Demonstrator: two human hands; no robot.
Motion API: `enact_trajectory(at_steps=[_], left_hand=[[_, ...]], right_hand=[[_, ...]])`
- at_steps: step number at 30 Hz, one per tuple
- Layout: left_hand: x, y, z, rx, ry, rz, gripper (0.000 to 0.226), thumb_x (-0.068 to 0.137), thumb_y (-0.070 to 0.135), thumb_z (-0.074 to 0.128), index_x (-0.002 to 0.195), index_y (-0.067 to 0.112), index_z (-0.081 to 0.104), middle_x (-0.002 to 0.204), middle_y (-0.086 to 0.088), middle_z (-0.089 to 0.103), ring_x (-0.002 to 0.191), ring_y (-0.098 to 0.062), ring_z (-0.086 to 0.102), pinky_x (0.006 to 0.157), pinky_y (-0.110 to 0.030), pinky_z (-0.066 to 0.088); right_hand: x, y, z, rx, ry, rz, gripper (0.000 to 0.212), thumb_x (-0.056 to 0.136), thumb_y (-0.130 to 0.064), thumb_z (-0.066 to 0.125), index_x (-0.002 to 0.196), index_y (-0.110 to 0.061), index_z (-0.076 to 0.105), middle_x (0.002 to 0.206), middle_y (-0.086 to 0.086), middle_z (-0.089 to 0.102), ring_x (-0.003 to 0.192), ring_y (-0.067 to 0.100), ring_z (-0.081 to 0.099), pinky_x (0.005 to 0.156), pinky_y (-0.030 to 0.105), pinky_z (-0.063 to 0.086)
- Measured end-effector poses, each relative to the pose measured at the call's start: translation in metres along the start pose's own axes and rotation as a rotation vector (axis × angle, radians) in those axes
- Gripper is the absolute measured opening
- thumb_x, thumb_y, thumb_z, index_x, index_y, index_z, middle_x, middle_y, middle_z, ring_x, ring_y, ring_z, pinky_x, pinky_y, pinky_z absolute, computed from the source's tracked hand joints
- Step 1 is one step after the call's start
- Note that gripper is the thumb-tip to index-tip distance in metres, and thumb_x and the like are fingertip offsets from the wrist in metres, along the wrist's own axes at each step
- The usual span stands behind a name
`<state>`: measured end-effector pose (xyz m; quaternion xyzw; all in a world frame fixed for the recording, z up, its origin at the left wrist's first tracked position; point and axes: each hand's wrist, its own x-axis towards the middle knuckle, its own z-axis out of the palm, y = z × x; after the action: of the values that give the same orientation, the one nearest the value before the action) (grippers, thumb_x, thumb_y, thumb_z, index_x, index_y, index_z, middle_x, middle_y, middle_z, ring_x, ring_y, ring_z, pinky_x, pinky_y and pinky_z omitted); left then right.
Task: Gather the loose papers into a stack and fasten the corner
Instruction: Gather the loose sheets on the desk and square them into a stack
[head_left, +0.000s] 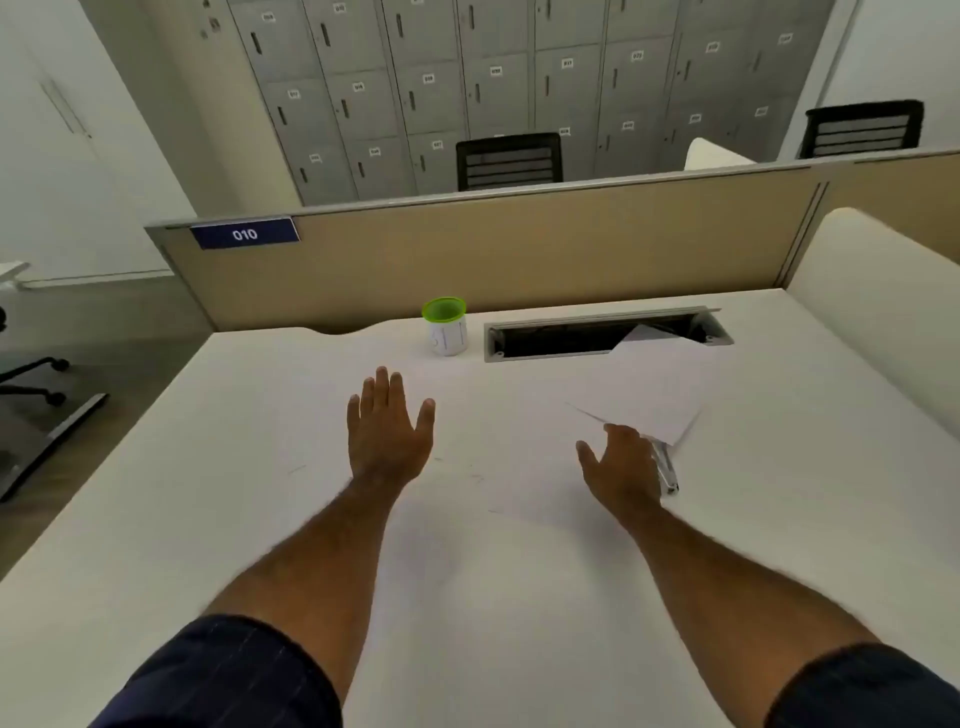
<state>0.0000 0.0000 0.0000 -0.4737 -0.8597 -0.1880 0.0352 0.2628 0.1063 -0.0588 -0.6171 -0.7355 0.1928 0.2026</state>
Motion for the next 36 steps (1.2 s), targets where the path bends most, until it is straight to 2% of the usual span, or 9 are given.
enact_trajectory(at_steps=[5, 10, 14, 16, 19, 23, 28, 31, 36], left_hand=[[-0.035, -0.032, 0.027, 0.086, -0.134, -0.007, 0.069, 0.1, 0.053, 0.026, 0.155, 0.012, 0.018, 0.165, -0.007, 0.007, 0.152, -0.025, 0.007, 0.123, -0.043, 0.004], [-0.062, -0.065, 0.04, 0.116, -0.235, -0.066, 0.068, 0.1, 0.051, 0.027, 0.155, 0.012, 0.019, 0.165, -0.007, 0.009, 0.152, -0.024, 0.008, 0.123, -0.041, 0.004], [-0.077, -0.09, 0.042, 0.137, -0.249, -0.145, 0.066, 0.1, 0.048, 0.032, 0.154, 0.011, 0.022, 0.164, -0.008, 0.014, 0.151, -0.025, 0.013, 0.122, -0.041, 0.006], [-0.08, -0.101, 0.04, 0.143, -0.216, -0.197, 0.061, 0.099, 0.04, 0.04, 0.151, 0.008, 0.03, 0.16, -0.012, 0.025, 0.147, -0.028, 0.023, 0.121, -0.041, 0.012], [-0.082, -0.117, 0.037, 0.112, -0.158, -0.343, 0.057, 0.093, 0.031, 0.052, 0.142, 0.003, 0.043, 0.148, -0.018, 0.043, 0.135, -0.034, 0.04, 0.115, -0.043, 0.027], [-0.082, -0.132, 0.025, 0.086, -0.12, -0.603, 0.058, 0.086, 0.042, 0.061, 0.126, 0.001, 0.053, 0.127, -0.021, 0.052, 0.118, -0.039, 0.05, 0.099, -0.046, 0.041], [-0.082, -0.147, 0.017, 0.007, -0.196, -0.957, 0.083, 0.076, 0.055, 0.072, 0.132, 0.001, 0.043, 0.135, -0.022, 0.042, 0.126, -0.037, 0.042, 0.101, -0.049, 0.039], [-0.078, -0.149, 0.015, -0.035, -0.24, -1.034, 0.088, 0.074, 0.055, 0.076, 0.133, 0.0, 0.041, 0.134, -0.023, 0.041, 0.124, -0.037, 0.042, 0.099, -0.048, 0.041], [-0.069, -0.156, 0.016, -0.091, -0.3, -1.08, 0.09, 0.067, 0.049, 0.083, 0.13, -0.001, 0.042, 0.127, -0.025, 0.048, 0.117, -0.036, 0.049, 0.095, -0.043, 0.046]], right_hand=[[-0.014, 0.017, 0.015, -0.104, -0.124, 0.084, 0.055, 0.089, -0.044, 0.054, 0.132, -0.012, 0.046, 0.138, 0.008, 0.047, 0.127, 0.027, 0.041, 0.099, 0.041, 0.039], [-0.021, 0.031, 0.026, -0.243, -0.115, -0.003, 0.048, 0.09, -0.042, 0.052, 0.128, -0.013, 0.051, 0.135, 0.006, 0.048, 0.122, 0.026, 0.042, 0.097, 0.039, 0.038], [-0.029, 0.034, 0.034, -0.249, -0.107, -0.041, 0.047, 0.092, -0.038, 0.05, 0.132, -0.013, 0.05, 0.144, 0.006, 0.044, 0.131, 0.026, 0.037, 0.104, 0.041, 0.034], [-0.03, 0.035, 0.034, -0.244, -0.124, -0.043, 0.047, 0.093, -0.037, 0.05, 0.135, -0.015, 0.049, 0.148, 0.005, 0.04, 0.135, 0.026, 0.035, 0.107, 0.04, 0.031], [-0.029, 0.033, 0.031, -0.225, -0.159, -0.049, 0.044, 0.092, -0.032, 0.052, 0.134, -0.017, 0.051, 0.149, 0.004, 0.038, 0.136, 0.025, 0.033, 0.108, 0.04, 0.03], [-0.023, 0.026, 0.024, -0.209, -0.173, 0.009, 0.043, 0.088, -0.034, 0.058, 0.128, -0.02, 0.054, 0.146, 0.006, 0.038, 0.132, 0.027, 0.035, 0.103, 0.043, 0.037], [-0.008, 0.009, 0.011, -0.206, -0.251, 0.306, 0.075, 0.077, -0.038, 0.074, 0.133, -0.004, 0.037, 0.137, 0.022, 0.036, 0.129, 0.038, 0.036, 0.099, 0.047, 0.04], [0.001, 0.004, 0.006, -0.299, -0.311, 0.334, 0.086, 0.075, -0.041, 0.075, 0.135, 0.001, 0.031, 0.14, 0.023, 0.037, 0.132, 0.037, 0.035, 0.101, 0.044, 0.039], [0.009, 0.0, 0.003, -0.427, -0.383, 0.263, 0.086, 0.077, -0.047, 0.072, 0.133, 0.004, 0.033, 0.134, 0.014, 0.045, 0.127, 0.034, 0.043, 0.098, 0.039, 0.041]])
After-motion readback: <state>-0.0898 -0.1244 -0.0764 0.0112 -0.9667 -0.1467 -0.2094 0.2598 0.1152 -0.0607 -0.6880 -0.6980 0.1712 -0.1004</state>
